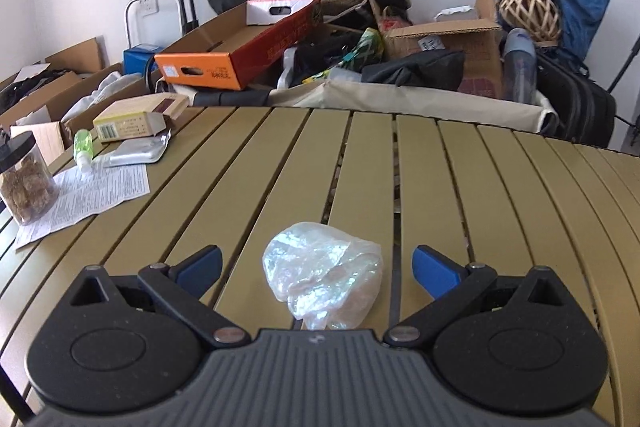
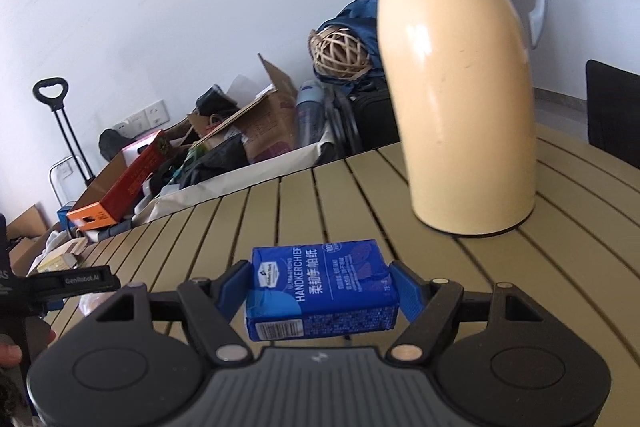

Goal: Collect trash
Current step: 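Grasp the clear plastic bag with the left gripper while the right gripper holds the tissue box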

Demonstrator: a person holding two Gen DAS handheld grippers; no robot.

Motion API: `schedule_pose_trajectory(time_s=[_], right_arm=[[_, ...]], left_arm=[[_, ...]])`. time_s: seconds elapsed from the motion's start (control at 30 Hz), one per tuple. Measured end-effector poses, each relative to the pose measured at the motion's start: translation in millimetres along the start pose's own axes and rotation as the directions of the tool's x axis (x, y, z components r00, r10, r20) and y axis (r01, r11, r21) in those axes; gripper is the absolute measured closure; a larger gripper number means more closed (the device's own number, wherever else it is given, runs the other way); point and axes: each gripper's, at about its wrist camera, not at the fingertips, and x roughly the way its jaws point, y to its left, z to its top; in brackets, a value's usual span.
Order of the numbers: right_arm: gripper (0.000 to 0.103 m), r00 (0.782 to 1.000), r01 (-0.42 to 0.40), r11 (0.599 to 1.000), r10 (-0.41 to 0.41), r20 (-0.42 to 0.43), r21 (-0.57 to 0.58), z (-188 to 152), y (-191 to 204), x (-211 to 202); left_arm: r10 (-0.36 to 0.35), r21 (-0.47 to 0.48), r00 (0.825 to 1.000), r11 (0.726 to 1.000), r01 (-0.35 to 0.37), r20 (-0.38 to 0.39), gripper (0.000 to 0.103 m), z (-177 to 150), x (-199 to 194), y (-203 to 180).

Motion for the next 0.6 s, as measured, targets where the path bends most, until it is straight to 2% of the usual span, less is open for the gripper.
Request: schedule_pose_trajectory(time_s=[0.2,0.33,0.4,0.53,0.6], right_arm=[[0.029,1.000,0.026,1.000,-0.026,0.000,-0.008,0,-9,-1],[0.029,1.000,0.031,0.999,-0.030,0.008,-0.019,-1,-11,-3],[0.029,0.999,0.031,0.999,-0.031,0.010,-0.021,-1,-11,-4],[0.029,1.000,0.028,0.999,-0.028,0.007,-0.019,-1,-9,-3],[0.029,1.000,0.028,0.999,-0.027,0.007,-0.022,-2,-8,-3]], left_arm=[[0.023,-0.043,0.999,0.999,-0.025,-0.042,0.000,0,19,4],[0.026,-0.049,0.999,0.998,-0.028,-0.041,0.002,0,22,6],[0.027,-0.045,0.998,0.999,-0.029,-0.048,0.007,0,23,5],[0.015,-0.060,0.997,0.998,-0.020,-0.077,0.027,-1,28,7],[0.012,-0.062,0.996,0.998,-0.017,-0.085,0.034,-2,28,7]])
